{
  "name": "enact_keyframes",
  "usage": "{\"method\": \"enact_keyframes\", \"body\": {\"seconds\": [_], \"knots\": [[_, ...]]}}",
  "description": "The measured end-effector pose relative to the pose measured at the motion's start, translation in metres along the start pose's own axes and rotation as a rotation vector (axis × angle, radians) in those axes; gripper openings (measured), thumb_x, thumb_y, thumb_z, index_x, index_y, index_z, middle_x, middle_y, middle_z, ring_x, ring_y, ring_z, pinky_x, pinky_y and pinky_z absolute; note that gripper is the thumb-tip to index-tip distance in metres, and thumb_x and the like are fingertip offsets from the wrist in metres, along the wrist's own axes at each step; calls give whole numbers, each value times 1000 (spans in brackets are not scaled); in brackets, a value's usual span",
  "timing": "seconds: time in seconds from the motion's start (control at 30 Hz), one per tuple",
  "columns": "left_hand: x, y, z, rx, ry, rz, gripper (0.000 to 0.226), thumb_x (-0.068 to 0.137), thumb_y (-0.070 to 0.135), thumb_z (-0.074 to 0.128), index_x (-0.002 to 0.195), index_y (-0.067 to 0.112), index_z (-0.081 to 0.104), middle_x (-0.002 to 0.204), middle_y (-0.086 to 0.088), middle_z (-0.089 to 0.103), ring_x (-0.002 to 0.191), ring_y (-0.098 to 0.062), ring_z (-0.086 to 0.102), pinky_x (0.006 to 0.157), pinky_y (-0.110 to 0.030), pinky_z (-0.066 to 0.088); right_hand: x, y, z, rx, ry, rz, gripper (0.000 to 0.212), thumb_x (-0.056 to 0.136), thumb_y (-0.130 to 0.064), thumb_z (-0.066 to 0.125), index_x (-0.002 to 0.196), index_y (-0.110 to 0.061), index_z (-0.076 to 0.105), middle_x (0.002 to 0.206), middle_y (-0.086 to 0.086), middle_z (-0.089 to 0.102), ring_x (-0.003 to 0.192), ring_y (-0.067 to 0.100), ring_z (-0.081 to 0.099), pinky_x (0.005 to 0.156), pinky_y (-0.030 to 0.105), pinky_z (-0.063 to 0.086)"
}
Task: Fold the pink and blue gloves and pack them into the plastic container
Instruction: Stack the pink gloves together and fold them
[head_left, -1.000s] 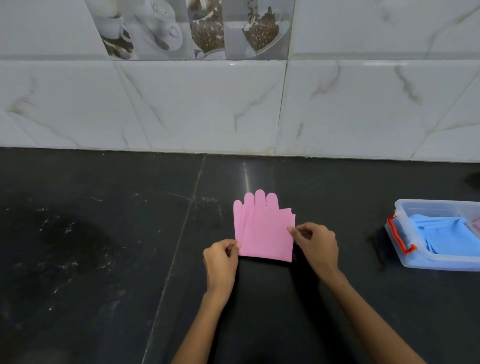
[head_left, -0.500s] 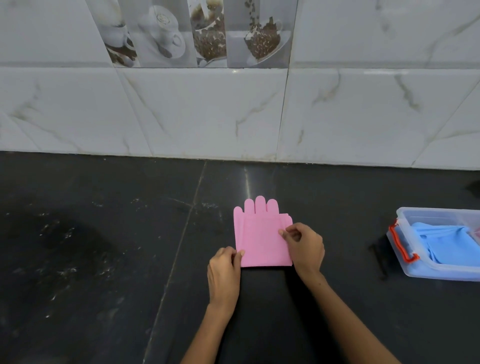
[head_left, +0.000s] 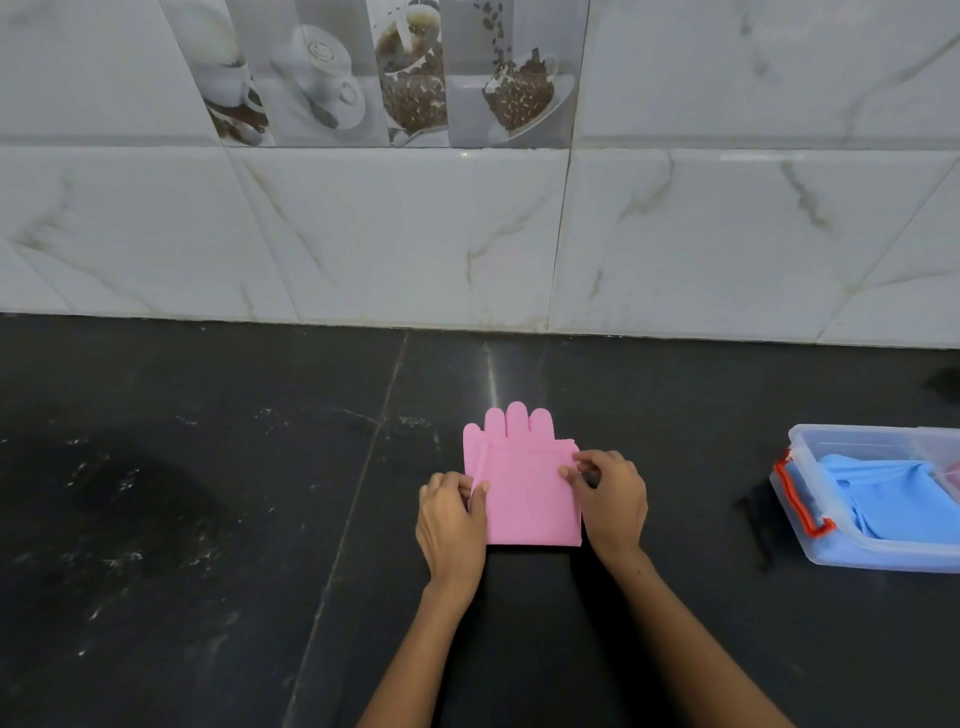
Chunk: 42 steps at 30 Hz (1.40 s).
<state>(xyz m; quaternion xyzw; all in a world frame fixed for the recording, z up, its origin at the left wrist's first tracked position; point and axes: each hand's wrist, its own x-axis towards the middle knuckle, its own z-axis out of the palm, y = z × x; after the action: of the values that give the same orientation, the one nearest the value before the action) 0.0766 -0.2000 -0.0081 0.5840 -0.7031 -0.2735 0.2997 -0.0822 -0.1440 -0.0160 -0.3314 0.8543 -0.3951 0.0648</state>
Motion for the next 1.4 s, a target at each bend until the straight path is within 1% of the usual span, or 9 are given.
{"method": "enact_keyframes", "body": {"seconds": [0.3,0.43,0.57,0.67,0.73,0.93,1.17,1.3,1.4], "knots": [[-6,-4,4,31,112,-19,20,84,27,69,99,15,61,98,1,58,94,-19,55,77,-31,45,8,-4,9,-44,-17,-49,11,81,-25,71,88,-16,71,95,0,67,87,16,57,85,35,46],[3,9,16,332,34,423,38,88,14,60,125,15,52,141,-8,46,125,-30,48,100,-44,43,8,2,13,-117,1,-41,13,81,-29,70,87,-17,70,94,0,67,88,17,58,84,33,40],[21,3,26,583,-203,766,46,91,27,58,135,15,52,147,-6,43,138,-23,37,112,-41,32,7,3,11,-164,-20,-62,18,85,-33,65,92,-17,66,98,0,64,90,16,55,82,31,40],[34,-14,33,541,-466,722,52,102,32,25,151,20,13,160,2,7,148,-14,3,117,-29,-4,-2,0,2,-186,18,-213,21,86,-27,65,102,-15,63,107,3,61,96,17,54,84,29,41],[38,-19,37,519,-494,710,51,103,33,20,152,24,7,160,6,1,147,-11,-3,116,-27,-8,-16,-1,-8,-161,35,-391,22,82,-23,70,101,-14,66,107,3,64,100,18,57,88,31,42],[45,-16,36,482,-583,670,51,103,32,22,151,27,6,160,8,-1,147,-11,-5,117,-30,-6,-47,19,-29,-261,-269,-714,23,75,-37,73,94,-24,73,98,-9,71,96,11,65,91,29,44],[43,4,20,530,-674,619,51,103,29,25,152,24,8,161,5,1,148,-14,0,119,-33,2,-39,10,-26,-339,-219,-776,24,66,-20,84,87,-28,76,86,-11,74,82,8,68,82,27,50],[20,31,9,713,-625,533,49,102,27,32,149,15,23,159,-6,18,141,-24,28,104,-37,36,-15,14,-53,-242,-343,-880,19,67,-9,80,78,-24,77,80,-9,74,75,12,68,80,28,49],[-16,63,9,867,-677,533,37,101,23,37,132,7,48,137,-13,47,121,-31,47,87,-40,41,16,32,-99,-244,-483,-763,24,70,-5,76,77,-28,77,82,-12,73,80,13,65,77,27,51]]}}
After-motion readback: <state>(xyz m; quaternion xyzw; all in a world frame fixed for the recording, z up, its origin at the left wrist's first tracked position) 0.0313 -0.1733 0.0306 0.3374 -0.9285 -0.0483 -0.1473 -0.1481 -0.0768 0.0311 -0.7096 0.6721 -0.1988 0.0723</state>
